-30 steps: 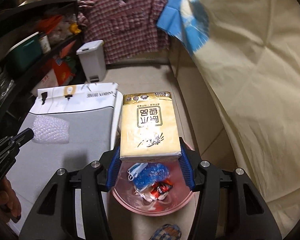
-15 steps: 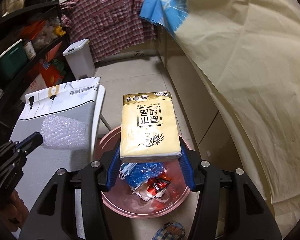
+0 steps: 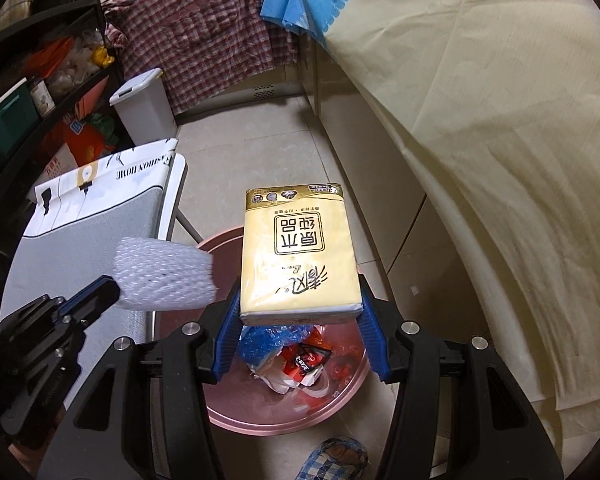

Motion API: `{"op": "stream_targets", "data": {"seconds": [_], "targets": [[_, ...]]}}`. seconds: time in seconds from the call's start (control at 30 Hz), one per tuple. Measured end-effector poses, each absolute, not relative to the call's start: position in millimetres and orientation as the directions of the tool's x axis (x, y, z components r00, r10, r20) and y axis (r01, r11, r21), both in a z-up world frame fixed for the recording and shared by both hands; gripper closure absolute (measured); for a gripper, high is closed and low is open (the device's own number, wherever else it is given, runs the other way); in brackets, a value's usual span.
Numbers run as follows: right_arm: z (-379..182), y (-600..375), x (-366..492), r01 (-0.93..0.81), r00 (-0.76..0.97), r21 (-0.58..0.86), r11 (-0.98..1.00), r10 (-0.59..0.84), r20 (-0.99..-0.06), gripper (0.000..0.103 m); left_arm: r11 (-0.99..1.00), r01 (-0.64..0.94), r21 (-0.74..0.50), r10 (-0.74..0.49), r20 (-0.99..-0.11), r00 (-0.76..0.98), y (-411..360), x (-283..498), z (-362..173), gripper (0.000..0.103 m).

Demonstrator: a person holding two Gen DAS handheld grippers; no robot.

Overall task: Collect trash
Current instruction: 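Lift and carry the tissue pack and bubble wrap in both tools over the bin, then open the left tool and the right tool to drop bubble wrap and tissues into the bin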

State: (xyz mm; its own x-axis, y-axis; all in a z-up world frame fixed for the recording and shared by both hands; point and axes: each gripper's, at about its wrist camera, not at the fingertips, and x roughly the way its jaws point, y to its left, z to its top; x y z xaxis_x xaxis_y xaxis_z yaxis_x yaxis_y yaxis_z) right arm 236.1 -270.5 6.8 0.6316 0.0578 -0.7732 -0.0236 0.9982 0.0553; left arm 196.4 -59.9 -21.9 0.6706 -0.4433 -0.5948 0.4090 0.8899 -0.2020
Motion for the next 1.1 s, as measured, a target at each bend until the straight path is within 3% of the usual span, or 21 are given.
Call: {"op": "stream_targets", "data": {"seconds": [0.8, 0.83, 0.93, 1.1], "targets": [[-8, -269, 241, -0.04, 0.607, 0.055, 0.998, 0.068, -0.792, 0.049, 0.867, 0.432, -0.249, -0.485, -0.617, 0.619, -66, 203, -35, 0.101], [-8, -269, 242, -0.039, 0.603, 0.058, 0.998, 0.07, -0.795, 0.049, 0.863, 0.436, -0.256, -0.493, -0.615, 0.615, -66, 203, -35, 0.097], [-7, -272, 243, -0.03, 0.599, 0.061, 0.998, 0.066, -0.798, 0.039, 0.861, 0.437, -0.259, -0.496, -0.613, 0.615, -62, 202, -34, 0.066], [3, -284, 241, 0.012, 0.617, 0.083, 0.996, 0.059, -0.785, 0.036, 0.87, 0.41, -0.273, -0.486, -0.604, 0.632, -49, 197, -29, 0.064]]}}
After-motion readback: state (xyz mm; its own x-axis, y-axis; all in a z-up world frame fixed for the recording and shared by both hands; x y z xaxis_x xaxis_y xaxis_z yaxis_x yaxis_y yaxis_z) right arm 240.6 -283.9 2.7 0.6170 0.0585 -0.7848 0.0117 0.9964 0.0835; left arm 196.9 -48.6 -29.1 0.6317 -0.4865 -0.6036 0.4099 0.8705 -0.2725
